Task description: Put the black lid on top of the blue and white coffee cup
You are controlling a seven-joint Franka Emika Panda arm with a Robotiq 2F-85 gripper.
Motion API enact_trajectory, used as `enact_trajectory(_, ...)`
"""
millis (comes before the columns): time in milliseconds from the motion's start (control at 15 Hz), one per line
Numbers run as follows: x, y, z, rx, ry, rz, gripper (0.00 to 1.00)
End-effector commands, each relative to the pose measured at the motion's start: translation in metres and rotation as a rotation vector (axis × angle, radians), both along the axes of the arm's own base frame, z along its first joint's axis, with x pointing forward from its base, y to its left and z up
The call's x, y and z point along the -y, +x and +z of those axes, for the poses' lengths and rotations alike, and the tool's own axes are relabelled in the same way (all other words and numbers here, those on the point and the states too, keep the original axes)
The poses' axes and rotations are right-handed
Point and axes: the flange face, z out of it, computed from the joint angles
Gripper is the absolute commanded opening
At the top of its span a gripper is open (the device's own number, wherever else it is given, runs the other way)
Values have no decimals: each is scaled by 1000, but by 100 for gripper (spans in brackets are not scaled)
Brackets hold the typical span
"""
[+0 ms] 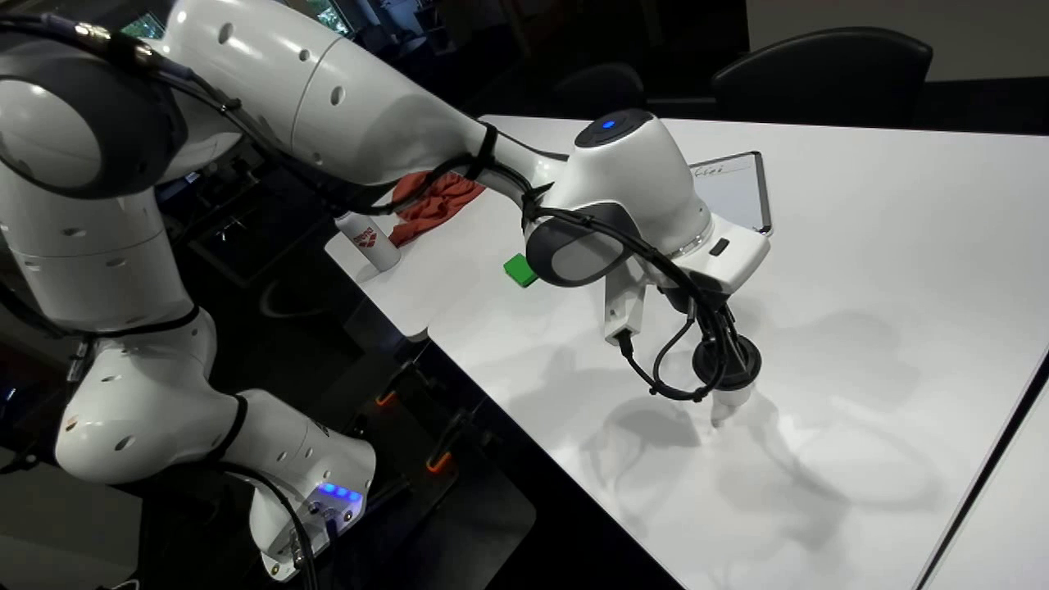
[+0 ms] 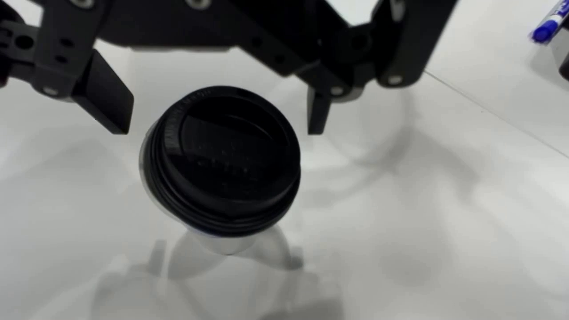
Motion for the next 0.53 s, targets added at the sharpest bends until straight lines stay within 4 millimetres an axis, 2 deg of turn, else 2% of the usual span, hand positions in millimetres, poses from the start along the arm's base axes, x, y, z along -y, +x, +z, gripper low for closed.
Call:
enact_trajectory(0, -9, 1, 13, 14, 20, 5, 100)
enact_trajectory(467, -35, 4, 31, 52, 48, 39, 100)
